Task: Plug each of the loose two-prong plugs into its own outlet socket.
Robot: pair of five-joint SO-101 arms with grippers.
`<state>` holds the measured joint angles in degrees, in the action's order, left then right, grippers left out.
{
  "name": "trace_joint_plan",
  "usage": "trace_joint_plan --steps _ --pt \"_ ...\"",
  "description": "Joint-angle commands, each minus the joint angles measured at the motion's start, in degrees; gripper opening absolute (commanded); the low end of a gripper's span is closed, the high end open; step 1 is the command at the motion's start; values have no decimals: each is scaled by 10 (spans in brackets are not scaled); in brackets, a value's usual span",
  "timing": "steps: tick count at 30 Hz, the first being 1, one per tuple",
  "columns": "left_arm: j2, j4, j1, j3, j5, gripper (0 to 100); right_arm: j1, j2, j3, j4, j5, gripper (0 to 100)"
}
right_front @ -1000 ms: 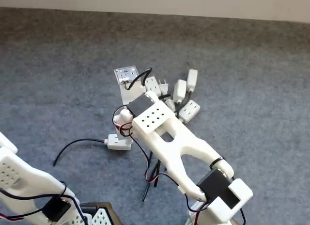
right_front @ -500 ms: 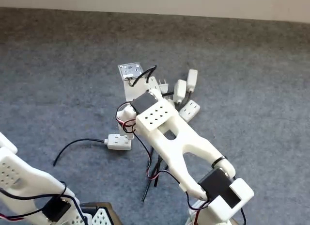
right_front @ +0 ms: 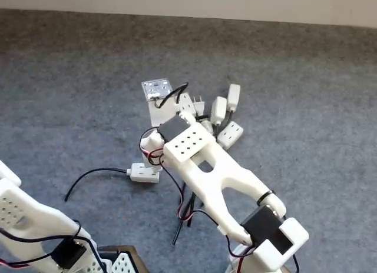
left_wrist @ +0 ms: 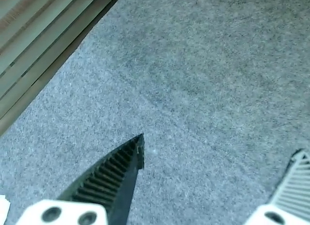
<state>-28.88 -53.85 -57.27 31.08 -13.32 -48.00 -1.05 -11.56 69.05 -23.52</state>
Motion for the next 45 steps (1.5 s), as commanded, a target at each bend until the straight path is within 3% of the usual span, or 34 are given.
trace_joint_plan --steps 1,21,33,45 --pt "7 11 0 22 -5 428 -15 34 4 -6 -8 5" --pt "7 11 0 22 -5 428 -5 30 -1 6 -4 5" --pt "7 11 0 22 -5 428 -2 -143 46 10 -4 5" --pt "7 11 0 24 -6 428 0 -145 44 31 -3 5"
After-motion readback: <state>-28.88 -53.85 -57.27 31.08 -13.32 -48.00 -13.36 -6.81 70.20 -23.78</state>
